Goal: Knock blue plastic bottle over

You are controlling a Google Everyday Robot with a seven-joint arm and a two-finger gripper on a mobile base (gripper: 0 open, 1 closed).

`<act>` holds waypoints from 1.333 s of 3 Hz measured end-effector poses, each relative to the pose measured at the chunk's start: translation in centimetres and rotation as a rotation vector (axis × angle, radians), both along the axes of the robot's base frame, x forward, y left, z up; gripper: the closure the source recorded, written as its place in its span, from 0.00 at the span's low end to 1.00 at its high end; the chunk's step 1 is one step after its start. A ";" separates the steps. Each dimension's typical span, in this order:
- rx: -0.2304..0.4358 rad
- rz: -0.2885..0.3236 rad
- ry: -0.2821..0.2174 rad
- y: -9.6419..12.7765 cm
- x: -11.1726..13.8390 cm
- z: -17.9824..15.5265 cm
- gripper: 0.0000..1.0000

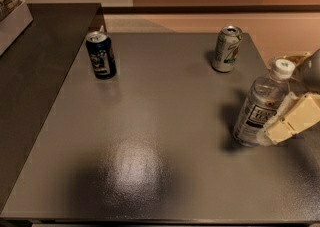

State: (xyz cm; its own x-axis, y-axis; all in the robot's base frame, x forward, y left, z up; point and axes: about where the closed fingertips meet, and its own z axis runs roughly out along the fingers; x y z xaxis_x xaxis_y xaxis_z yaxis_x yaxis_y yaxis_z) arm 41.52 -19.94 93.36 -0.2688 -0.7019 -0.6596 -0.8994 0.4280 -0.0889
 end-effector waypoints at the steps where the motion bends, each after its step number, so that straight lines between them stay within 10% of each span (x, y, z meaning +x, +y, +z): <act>1: 0.043 -0.003 -0.014 0.4 -0.2 -0.5 0.17; 4: 0.010 0.001 -0.023 0.9 -0.1 0.7 0.87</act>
Offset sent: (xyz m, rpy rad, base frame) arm -0.0038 -0.0004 -0.0082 0.1023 -0.0432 -0.0158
